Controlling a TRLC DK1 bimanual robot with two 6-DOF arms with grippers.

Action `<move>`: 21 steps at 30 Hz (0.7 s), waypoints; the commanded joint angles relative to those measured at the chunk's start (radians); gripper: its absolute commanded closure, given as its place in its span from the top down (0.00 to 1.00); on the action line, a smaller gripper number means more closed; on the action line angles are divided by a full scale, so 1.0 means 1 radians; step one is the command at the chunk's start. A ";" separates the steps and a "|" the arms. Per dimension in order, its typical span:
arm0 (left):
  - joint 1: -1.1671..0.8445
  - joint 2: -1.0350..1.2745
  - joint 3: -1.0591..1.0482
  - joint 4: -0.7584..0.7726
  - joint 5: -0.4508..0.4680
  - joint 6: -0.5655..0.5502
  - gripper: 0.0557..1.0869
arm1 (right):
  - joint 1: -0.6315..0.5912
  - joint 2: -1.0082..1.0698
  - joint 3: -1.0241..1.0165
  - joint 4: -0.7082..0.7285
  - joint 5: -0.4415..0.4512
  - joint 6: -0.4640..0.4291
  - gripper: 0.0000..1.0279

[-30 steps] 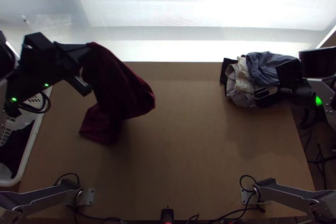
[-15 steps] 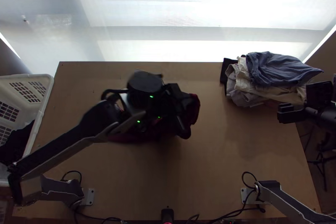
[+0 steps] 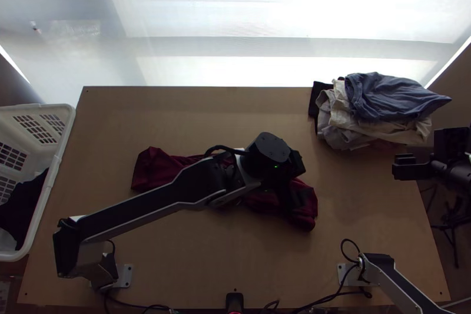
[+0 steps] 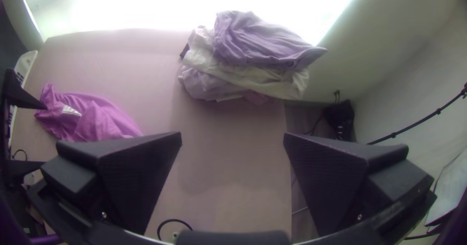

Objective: Fold the t-shirt

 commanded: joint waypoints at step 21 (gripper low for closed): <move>0.874 -0.550 -0.689 -0.365 0.000 0.365 0.95 | 0.548 0.227 -0.314 0.088 -0.250 0.030 0.95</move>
